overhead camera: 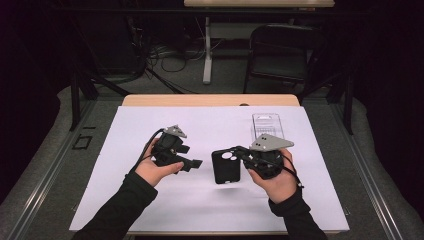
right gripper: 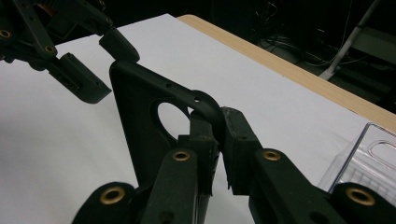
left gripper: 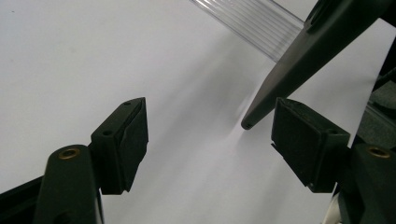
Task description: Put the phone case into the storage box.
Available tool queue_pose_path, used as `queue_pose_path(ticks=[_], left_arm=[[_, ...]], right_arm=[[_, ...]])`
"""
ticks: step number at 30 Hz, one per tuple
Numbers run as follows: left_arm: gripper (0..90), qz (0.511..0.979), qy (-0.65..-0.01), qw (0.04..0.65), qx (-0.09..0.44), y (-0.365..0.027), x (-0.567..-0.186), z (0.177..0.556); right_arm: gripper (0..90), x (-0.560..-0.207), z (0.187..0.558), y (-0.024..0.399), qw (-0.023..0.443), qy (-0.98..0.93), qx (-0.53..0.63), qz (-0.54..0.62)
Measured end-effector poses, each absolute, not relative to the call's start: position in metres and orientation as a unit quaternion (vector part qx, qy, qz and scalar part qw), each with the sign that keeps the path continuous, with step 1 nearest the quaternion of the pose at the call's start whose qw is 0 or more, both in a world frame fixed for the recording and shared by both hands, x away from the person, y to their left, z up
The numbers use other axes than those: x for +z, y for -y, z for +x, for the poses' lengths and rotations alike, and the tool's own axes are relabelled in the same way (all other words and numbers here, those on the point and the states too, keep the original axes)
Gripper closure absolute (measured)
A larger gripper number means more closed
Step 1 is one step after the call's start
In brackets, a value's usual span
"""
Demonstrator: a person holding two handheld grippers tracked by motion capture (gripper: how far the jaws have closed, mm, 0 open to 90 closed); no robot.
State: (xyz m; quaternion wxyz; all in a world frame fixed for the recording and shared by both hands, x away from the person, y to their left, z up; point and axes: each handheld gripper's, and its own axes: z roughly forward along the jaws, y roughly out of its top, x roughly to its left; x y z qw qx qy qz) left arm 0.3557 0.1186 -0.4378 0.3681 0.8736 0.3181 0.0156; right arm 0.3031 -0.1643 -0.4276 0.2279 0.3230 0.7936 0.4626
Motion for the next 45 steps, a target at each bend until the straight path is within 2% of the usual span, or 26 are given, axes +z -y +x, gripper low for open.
queue_pose_path(ticks=[9,24,45], left_arm=[[26.6,0.862,-0.328,0.386,0.021,-0.125,-0.448,0.352],[16.7,0.846,-0.348,0.401,0.039,-0.137,-0.457,0.352],[16.3,0.839,-0.362,0.402,0.052,-0.151,-0.467,0.349]], right_arm=[[84.1,-0.425,0.302,0.167,0.232,-0.791,0.465,0.324],[84.2,-0.424,0.303,0.17,0.234,-0.789,0.466,0.326],[84.2,-0.423,0.303,0.172,0.234,-0.787,0.467,0.328]])
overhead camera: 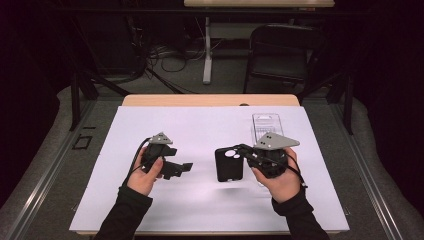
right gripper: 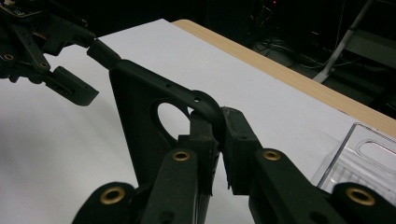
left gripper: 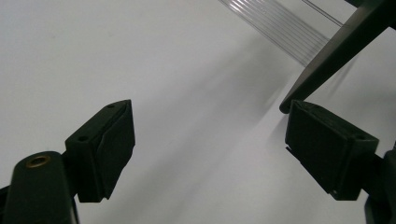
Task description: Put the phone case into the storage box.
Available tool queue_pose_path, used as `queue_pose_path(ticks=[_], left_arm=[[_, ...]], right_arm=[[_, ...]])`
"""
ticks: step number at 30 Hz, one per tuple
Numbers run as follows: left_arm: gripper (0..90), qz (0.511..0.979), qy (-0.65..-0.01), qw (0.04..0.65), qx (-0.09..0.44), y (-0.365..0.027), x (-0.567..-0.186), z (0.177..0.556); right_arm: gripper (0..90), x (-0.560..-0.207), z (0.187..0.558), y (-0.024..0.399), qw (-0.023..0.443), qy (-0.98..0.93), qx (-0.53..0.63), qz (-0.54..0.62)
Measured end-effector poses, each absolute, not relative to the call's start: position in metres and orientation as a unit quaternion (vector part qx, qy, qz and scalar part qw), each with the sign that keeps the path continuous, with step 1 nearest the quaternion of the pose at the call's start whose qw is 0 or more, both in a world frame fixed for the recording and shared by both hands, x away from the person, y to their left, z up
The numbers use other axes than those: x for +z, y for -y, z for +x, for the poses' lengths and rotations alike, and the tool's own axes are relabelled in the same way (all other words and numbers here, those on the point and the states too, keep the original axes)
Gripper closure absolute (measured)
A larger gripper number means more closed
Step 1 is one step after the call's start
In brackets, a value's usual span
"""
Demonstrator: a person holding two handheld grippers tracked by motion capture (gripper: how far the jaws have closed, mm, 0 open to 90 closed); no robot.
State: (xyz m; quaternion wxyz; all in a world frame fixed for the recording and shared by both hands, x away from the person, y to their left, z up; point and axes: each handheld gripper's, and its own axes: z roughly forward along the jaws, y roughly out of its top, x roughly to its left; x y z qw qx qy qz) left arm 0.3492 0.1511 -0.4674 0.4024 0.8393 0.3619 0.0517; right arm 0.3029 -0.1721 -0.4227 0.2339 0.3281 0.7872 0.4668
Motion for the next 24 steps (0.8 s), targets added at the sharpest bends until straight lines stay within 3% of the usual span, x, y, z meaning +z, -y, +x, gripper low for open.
queue_pose_path(ticks=[24], left_arm=[[16.3,0.838,-0.357,0.411,0.044,-0.156,-0.468,0.344]], right_arm=[[84.2,-0.397,0.312,0.195,0.205,-0.793,0.475,0.323]])
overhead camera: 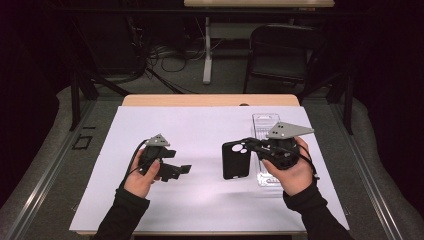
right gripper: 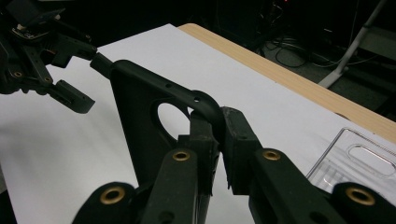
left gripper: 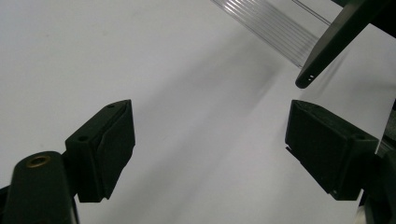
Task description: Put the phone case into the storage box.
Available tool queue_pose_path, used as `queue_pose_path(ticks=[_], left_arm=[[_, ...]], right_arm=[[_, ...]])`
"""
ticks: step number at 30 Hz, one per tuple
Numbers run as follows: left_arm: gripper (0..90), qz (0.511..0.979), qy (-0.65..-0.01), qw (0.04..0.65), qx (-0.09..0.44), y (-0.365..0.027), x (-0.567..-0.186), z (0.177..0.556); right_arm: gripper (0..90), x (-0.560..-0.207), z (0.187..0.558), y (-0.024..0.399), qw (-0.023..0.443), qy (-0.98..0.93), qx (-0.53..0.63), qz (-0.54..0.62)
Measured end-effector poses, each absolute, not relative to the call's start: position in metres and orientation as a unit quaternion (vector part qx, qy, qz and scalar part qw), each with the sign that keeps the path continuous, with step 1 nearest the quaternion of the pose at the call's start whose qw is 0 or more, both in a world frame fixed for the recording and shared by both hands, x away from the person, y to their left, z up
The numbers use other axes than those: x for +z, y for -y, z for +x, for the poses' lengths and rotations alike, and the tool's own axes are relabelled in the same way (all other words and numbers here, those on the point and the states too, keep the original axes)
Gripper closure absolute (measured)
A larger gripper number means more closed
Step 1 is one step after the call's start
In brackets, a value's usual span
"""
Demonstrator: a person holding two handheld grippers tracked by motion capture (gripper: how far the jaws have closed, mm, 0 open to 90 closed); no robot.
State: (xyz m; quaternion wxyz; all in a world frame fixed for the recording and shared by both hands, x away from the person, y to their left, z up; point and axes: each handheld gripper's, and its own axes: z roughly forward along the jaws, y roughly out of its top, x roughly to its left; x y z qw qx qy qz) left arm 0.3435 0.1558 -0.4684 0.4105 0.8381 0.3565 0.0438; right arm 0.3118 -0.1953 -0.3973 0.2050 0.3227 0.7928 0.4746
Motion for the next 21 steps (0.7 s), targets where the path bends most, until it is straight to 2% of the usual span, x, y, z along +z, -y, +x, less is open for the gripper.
queue_pose_path(ticks=[21], left_arm=[[16.3,0.839,-0.358,0.408,0.039,-0.156,-0.472,0.344]], right_arm=[[84.1,-0.393,0.325,0.206,0.212,-0.79,0.483,0.312]])
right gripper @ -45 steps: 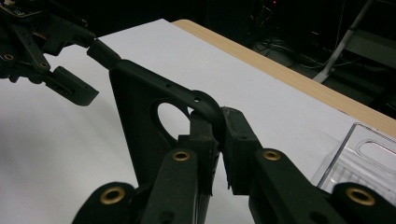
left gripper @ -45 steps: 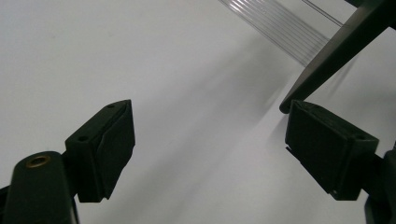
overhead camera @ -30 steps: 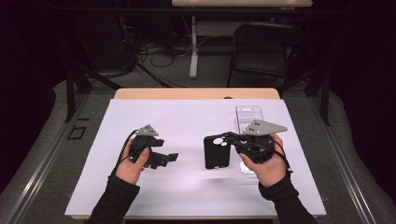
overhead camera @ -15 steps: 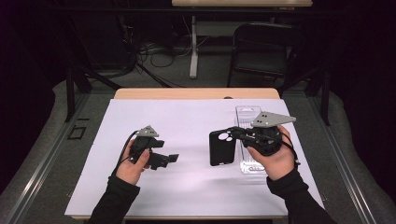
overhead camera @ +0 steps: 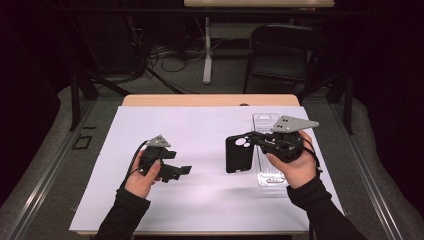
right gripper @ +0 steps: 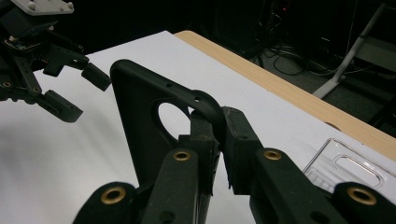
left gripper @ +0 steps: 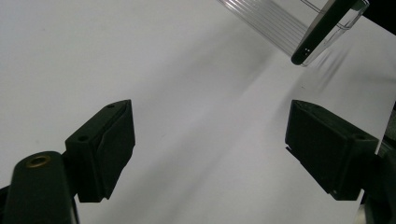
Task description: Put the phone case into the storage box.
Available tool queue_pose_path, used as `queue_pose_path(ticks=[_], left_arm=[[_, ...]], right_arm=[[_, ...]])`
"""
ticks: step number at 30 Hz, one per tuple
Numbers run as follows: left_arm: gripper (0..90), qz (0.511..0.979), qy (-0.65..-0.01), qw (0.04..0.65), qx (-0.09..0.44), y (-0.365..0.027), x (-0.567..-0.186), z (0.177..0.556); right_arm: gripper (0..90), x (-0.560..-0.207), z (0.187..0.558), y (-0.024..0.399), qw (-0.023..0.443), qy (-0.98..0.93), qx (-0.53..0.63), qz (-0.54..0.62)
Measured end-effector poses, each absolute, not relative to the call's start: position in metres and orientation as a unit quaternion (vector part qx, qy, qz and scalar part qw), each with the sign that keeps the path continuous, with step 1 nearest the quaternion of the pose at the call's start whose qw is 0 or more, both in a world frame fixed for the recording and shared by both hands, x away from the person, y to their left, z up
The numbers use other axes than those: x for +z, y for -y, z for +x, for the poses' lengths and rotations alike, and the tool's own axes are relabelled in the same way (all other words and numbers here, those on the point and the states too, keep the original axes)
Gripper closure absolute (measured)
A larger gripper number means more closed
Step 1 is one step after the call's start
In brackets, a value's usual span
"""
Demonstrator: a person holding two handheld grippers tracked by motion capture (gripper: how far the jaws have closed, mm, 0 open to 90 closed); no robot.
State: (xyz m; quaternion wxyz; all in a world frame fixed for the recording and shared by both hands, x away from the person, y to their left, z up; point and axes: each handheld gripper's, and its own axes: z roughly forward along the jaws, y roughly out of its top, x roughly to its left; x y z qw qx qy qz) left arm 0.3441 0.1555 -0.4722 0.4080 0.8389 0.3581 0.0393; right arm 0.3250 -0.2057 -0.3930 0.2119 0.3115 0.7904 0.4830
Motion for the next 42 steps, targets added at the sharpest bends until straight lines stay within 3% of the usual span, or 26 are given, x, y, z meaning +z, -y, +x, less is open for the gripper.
queue_pose_path(ticks=[42], left_arm=[[16.3,0.84,-0.361,0.403,0.033,-0.151,-0.478,0.344]], right_arm=[[84.1,-0.374,0.344,0.282,0.262,-0.765,0.473,0.35]])
